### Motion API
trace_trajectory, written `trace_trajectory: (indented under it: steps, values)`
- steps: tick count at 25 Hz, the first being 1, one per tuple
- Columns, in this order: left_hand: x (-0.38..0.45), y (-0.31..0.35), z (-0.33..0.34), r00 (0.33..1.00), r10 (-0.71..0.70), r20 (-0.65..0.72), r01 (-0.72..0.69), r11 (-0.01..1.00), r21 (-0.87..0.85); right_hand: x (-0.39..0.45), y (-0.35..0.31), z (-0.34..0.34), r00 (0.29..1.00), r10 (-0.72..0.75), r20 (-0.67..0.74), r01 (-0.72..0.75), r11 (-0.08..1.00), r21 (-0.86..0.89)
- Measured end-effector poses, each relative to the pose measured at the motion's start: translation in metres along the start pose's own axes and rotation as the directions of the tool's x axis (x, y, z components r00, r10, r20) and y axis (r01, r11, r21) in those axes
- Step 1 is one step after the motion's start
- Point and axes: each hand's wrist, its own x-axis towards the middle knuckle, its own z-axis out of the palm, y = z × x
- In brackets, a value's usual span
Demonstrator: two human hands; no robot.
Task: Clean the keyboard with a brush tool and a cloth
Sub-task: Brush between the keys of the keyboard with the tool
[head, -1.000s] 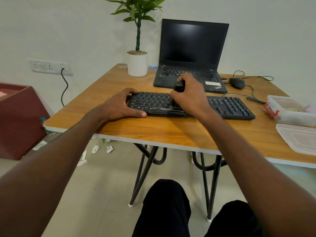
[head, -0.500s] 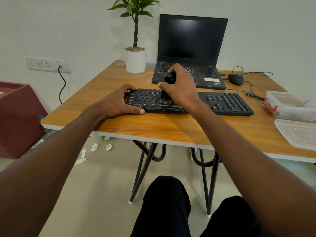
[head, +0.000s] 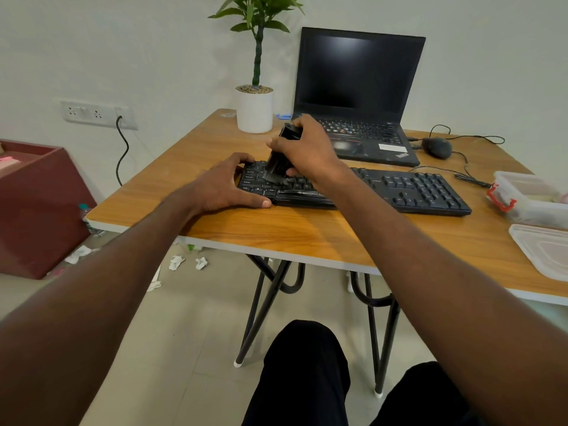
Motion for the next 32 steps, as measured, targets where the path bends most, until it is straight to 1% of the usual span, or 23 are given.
trace_trajectory:
  steps: [1, 2, 4, 5, 6, 8, 9, 10, 11, 12, 13, 14, 15, 16, 18, 20, 22, 24, 25, 27, 30, 32]
  values:
    - [0.0, 0.0, 0.0, 1.0, 0.003, 0.0, -0.003, 1.0, -0.001, 0.0, 0.001, -0.001, 1.0, -0.005, 0.01, 0.005, 1.0, 0.006]
    - [-0.001, 0.0, -0.001, 1.0, 0.003, -0.003, -0.003, 1.0, -0.005, -0.001, 0.005, -0.004, 1.0, -0.018, 0.01, 0.019, 1.0, -0.023]
    - [-0.002, 0.001, -0.001, 1.0, 0.007, 0.004, -0.007, 1.0, -0.018, -0.007, 0.012, -0.024, 0.999, -0.037, -0.021, 0.035, 0.993, -0.115]
    - [-0.002, 0.0, -0.001, 1.0, 0.009, 0.006, -0.009, 1.0, -0.019, -0.01, 0.017, -0.039, 0.998, -0.045, -0.037, 0.036, 0.979, -0.199]
    - [-0.002, 0.0, -0.001, 1.0, 0.01, 0.006, -0.01, 1.0, -0.015, -0.013, 0.02, -0.053, 0.996, -0.065, -0.061, 0.042, 0.945, -0.325]
    - [-0.004, 0.003, -0.001, 1.0, -0.003, 0.004, 0.003, 1.0, 0.027, -0.02, 0.029, -0.076, 0.985, -0.131, -0.11, 0.039, 0.8, -0.599]
    - [-0.005, 0.006, -0.001, 1.0, -0.011, 0.006, 0.01, 0.997, 0.08, -0.024, 0.033, -0.084, 0.978, -0.166, -0.129, 0.043, 0.759, -0.65]
    - [-0.007, 0.01, 0.001, 1.0, -0.013, 0.003, 0.012, 0.988, 0.151, -0.028, 0.038, -0.088, 0.971, -0.191, -0.142, 0.056, 0.765, -0.641]
    - [-0.008, 0.015, 0.005, 1.0, -0.009, -0.013, 0.012, 0.977, 0.213, -0.032, 0.041, -0.088, 0.968, -0.2, -0.153, 0.08, 0.821, -0.565]
    - [-0.009, 0.021, 0.011, 0.999, -0.005, -0.047, 0.016, 0.969, 0.245, -0.035, 0.043, -0.086, 0.969, -0.182, -0.168, 0.096, 0.9, -0.425]
    - [-0.01, 0.027, 0.02, 0.996, -0.002, -0.094, 0.025, 0.969, 0.247, -0.038, 0.043, -0.082, 0.973, -0.141, -0.184, 0.092, 0.964, -0.249]
    - [-0.01, 0.033, 0.03, 0.989, -0.001, -0.147, 0.037, 0.97, 0.242, -0.041, 0.044, -0.076, 0.973, -0.11, -0.202, 0.091, 0.991, -0.1]
    - [-0.011, 0.038, 0.039, 0.981, 0.005, -0.194, 0.045, 0.967, 0.252, -0.042, 0.047, -0.073, 0.97, -0.115, -0.216, 0.112, 0.993, -0.028]
    - [-0.011, 0.04, 0.046, 0.974, 0.012, -0.228, 0.055, 0.958, 0.283, -0.044, 0.05, -0.071, 0.964, -0.157, -0.215, 0.152, 0.988, -0.04]
    - [-0.014, 0.044, 0.052, 0.968, 0.004, -0.251, 0.084, 0.938, 0.338, -0.048, 0.06, -0.074, 0.945, -0.267, -0.19, 0.238, 0.958, -0.162]
    - [-0.014, 0.044, 0.05, 0.966, -0.003, -0.258, 0.096, 0.932, 0.349, -0.053, 0.073, -0.084, 0.924, -0.319, -0.212, 0.269, 0.934, -0.237]
    - [-0.013, 0.044, 0.05, 0.967, 0.005, -0.255, 0.088, 0.932, 0.351, -0.06, 0.084, -0.093, 0.901, -0.291, -0.321, 0.227, 0.949, -0.221]
    - [-0.011, 0.044, 0.051, 0.969, 0.013, -0.247, 0.073, 0.939, 0.336, -0.066, 0.092, -0.093, 0.868, -0.237, -0.436, 0.185, 0.97, -0.159]
    - [-0.01, 0.043, 0.052, 0.968, 0.018, -0.249, 0.067, 0.942, 0.328, -0.067, 0.093, -0.091, 0.863, -0.204, -0.463, 0.175, 0.979, -0.106]
    - [-0.011, 0.044, 0.051, 0.965, 0.026, -0.261, 0.059, 0.948, 0.314, -0.068, 0.09, -0.084, 0.894, -0.161, -0.418, 0.158, 0.987, -0.04]
    - [-0.013, 0.047, 0.05, 0.964, 0.027, -0.264, 0.046, 0.963, 0.266, -0.064, 0.087, -0.073, 0.931, -0.168, -0.326, 0.151, 0.986, -0.076]
    - [-0.014, 0.048, 0.05, 0.963, 0.026, -0.267, 0.043, 0.967, 0.25, -0.063, 0.082, -0.066, 0.942, -0.136, -0.307, 0.143, 0.99, 0.001]
